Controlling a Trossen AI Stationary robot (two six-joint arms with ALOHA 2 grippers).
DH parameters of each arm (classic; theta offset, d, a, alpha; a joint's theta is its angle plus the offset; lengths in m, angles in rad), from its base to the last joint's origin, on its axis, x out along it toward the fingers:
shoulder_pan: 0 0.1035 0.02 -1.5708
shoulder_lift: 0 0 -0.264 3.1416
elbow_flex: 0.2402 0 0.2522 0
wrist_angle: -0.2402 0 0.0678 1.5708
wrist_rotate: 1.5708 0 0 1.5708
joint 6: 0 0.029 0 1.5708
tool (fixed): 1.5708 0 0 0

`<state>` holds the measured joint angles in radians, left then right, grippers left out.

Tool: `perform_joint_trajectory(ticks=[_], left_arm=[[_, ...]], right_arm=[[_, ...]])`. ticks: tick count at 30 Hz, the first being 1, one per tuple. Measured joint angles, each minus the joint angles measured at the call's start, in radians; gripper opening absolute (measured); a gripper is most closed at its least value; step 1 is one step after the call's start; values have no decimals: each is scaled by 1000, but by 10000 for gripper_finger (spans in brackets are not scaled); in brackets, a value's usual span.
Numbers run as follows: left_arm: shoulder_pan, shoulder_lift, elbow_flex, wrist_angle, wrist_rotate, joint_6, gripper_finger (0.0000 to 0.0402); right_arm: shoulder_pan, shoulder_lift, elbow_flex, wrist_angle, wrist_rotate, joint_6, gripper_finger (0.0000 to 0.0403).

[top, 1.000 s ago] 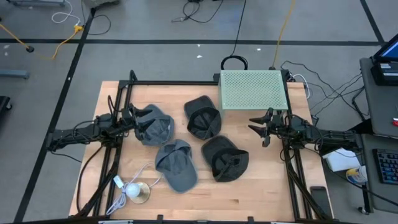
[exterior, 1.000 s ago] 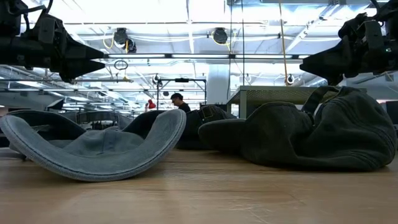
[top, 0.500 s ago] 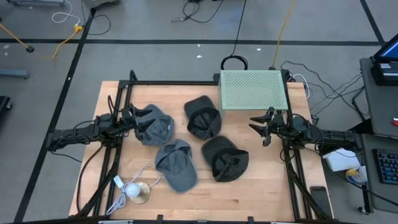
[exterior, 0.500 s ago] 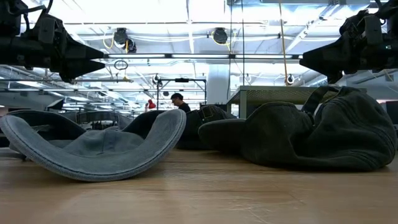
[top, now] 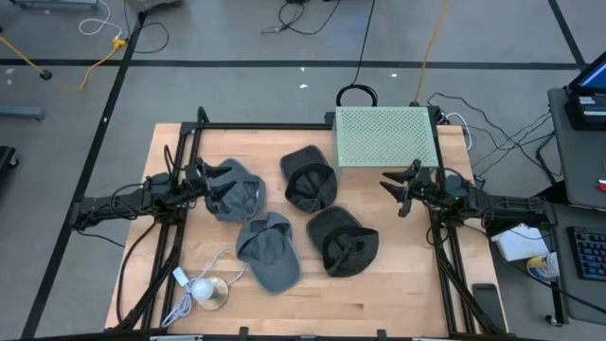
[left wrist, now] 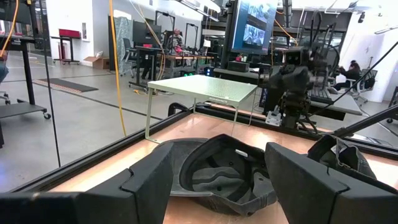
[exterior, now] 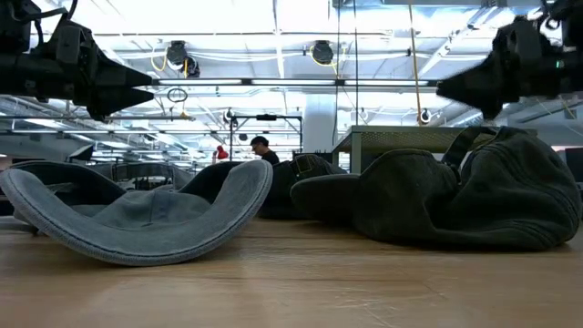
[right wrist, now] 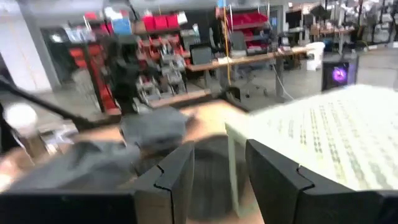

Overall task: Pick & Place hat
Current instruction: Put the bottom black cap on the shelf

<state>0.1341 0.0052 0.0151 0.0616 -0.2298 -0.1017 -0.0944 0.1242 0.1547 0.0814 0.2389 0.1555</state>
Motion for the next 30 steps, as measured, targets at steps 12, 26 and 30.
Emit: perform_joint_trajectory(ticks=[12, 26, 30], left_arm=[[0, 0, 0, 0, 0, 0, 253], [0, 0, 0, -1, 0, 0, 253], [0, 0, 0, -1, 0, 0, 253]], right_arm=[[0, 244, 268, -111, 0, 122, 141], [47, 477, 605, -383, 49, 165, 141], [70, 548, 723, -520, 145, 186, 141]])
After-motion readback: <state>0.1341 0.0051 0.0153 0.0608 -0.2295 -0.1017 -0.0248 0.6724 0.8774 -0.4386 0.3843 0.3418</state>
